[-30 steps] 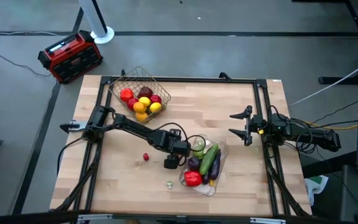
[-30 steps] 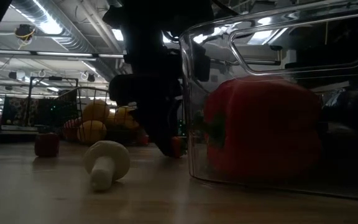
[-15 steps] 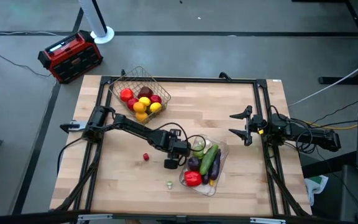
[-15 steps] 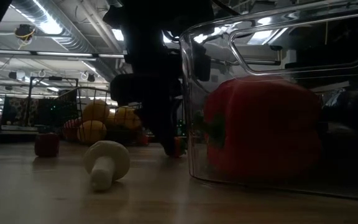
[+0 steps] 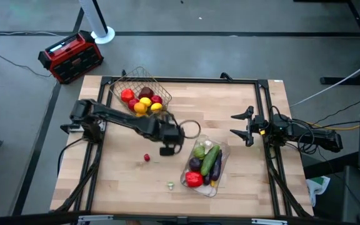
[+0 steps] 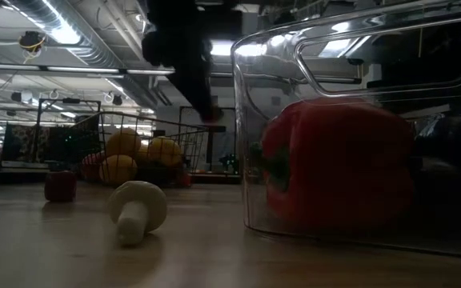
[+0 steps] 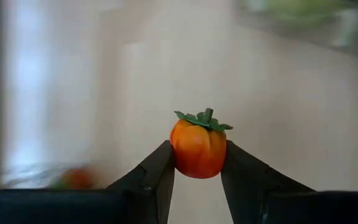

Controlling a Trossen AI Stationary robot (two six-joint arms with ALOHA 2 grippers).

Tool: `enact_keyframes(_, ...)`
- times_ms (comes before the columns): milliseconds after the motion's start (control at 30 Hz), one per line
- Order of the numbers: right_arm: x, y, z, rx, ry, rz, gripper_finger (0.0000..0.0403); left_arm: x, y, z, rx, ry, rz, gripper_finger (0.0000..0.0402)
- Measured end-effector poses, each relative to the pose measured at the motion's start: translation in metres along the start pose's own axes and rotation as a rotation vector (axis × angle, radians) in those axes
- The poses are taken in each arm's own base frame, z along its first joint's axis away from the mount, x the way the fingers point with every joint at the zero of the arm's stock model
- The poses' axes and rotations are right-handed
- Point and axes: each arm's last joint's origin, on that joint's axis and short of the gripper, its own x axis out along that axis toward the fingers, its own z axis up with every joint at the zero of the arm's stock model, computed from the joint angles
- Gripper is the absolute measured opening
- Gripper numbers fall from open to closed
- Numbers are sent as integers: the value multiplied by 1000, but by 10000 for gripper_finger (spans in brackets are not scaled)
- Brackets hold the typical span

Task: Sort produce into baskets
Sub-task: Put the peach into the wire basket

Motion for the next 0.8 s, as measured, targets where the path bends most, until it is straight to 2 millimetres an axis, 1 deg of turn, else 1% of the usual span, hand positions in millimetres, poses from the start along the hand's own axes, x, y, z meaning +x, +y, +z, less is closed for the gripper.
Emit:
enact_keyframes(133, 0, 0, 0, 0, 0, 0, 317, -27, 34, -15, -62, 57, 165, 115)
enact_keyframes(233, 0, 0, 0, 0, 0, 1, 317, -41, 61, -29, -167, 124, 247, 115)
enact_keyframes(300, 0, 0, 0, 0, 0, 0, 317, -46, 77, -39, -248, 161, 271, 115)
enact_keyframes(400, 0, 0, 0, 0, 0, 0, 317, -45, 97, -54, -334, 225, 301, 115)
enact_keyframes(500, 0, 0, 0, 0, 0, 1, 317, -38, 112, -65, -400, 269, 322, 115)
enact_keyframes(633, 0, 0, 0, 0, 0, 0, 317, -26, 125, -76, -458, 322, 311, 115)
enact_keyframes(733, 0, 0, 0, 0, 0, 0, 317, -20, 132, -80, -460, 334, 290, 119)
enact_keyframes(800, 0, 0, 0, 0, 0, 0, 317, -18, 136, -82, -454, 348, 258, 128)
